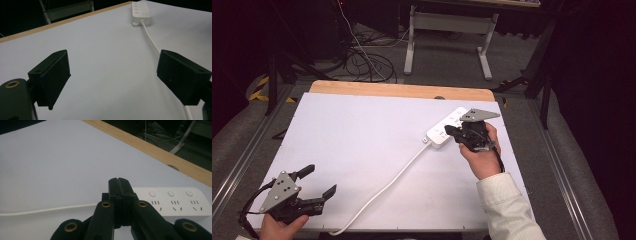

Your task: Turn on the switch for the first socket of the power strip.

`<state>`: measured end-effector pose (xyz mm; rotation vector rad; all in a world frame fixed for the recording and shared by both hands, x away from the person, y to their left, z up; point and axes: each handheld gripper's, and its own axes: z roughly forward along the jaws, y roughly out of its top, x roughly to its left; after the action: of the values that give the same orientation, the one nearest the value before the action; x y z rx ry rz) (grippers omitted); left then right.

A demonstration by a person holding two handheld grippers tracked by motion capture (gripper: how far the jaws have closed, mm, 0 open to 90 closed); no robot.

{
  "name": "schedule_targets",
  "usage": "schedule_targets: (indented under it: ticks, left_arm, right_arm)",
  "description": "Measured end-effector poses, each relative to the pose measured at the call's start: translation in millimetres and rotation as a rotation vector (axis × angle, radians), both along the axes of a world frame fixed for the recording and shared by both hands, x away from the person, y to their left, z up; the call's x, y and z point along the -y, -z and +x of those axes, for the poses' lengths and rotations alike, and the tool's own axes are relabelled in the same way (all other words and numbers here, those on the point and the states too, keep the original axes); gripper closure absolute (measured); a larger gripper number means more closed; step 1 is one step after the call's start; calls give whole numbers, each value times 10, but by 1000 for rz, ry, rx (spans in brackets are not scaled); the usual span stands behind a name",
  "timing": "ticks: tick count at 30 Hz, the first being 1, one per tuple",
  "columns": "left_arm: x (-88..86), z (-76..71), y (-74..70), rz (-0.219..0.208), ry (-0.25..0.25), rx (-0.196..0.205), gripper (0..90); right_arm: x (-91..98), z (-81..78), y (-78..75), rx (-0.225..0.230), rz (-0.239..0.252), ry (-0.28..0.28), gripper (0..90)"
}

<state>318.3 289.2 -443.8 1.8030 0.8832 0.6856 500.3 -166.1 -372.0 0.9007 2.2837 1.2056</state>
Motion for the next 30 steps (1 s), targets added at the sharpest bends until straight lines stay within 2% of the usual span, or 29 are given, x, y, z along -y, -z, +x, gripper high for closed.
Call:
schedule_targets:
  ticks: [7, 12, 17, 19, 30]
  left_arm:
    - [1, 0, 1, 2, 0, 1, 123]
    - [3, 2, 4, -1, -1, -3, 123]
    - [3, 3, 5, 1, -2, -3, 123]
    - [3, 3, 4, 2, -1, -3, 123]
    - [4, 5, 7, 2, 1, -5, 123]
  right_arm:
    - [-74, 167, 122, -15, -22, 6, 900]
    - [-111, 266, 200, -8, -22, 15, 900]
    - [-136, 370, 290, -37, -26, 22, 900]
    - [-160, 458, 365, -51, -31, 21, 900]
    - [-191, 669, 565, -68, -55, 54, 900]
